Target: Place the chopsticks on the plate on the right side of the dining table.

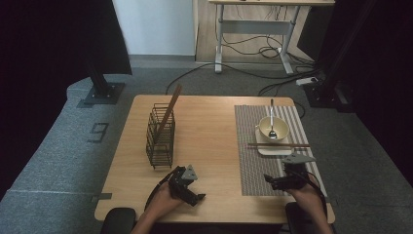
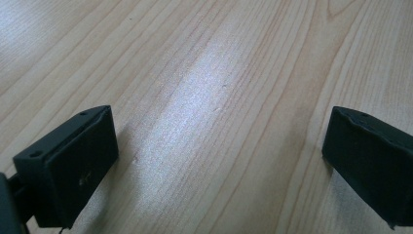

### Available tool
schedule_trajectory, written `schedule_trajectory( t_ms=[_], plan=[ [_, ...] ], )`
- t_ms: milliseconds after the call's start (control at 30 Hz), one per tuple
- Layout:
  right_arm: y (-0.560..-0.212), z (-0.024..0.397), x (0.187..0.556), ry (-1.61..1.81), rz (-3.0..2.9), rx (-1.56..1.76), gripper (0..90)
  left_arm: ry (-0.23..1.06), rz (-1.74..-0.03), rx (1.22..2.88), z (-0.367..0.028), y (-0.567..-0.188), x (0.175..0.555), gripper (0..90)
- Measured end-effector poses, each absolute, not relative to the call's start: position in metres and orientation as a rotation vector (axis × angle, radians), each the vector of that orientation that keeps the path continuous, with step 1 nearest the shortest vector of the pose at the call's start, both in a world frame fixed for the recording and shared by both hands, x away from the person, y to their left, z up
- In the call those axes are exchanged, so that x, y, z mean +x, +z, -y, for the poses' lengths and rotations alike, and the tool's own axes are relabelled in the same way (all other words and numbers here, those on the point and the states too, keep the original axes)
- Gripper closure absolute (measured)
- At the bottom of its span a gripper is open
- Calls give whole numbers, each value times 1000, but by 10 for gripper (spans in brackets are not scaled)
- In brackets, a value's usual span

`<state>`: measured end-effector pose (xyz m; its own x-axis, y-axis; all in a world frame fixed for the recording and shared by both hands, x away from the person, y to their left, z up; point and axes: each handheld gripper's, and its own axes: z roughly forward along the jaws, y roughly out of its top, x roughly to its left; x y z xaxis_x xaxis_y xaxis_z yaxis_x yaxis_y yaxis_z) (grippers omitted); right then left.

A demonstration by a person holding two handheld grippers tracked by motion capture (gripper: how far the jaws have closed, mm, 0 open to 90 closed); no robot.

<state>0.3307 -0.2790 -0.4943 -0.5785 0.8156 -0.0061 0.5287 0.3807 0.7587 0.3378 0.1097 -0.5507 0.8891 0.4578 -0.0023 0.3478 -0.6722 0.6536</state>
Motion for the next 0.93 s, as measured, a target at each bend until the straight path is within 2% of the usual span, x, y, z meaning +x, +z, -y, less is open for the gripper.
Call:
schedule_trajectory(
  t_ms=[300,633,933],
  plan=[
    [-531,244,359,987,-2339,1139,0,211,-576,2371,-110,-551,338,0],
    [-557,248,370,985,-2316,1171,0,211,-576,2372,-110,-551,338,0],
    [-558,249,371,990,-2325,1183,0,211,-577,2372,-110,-551,338,0]
  ],
)
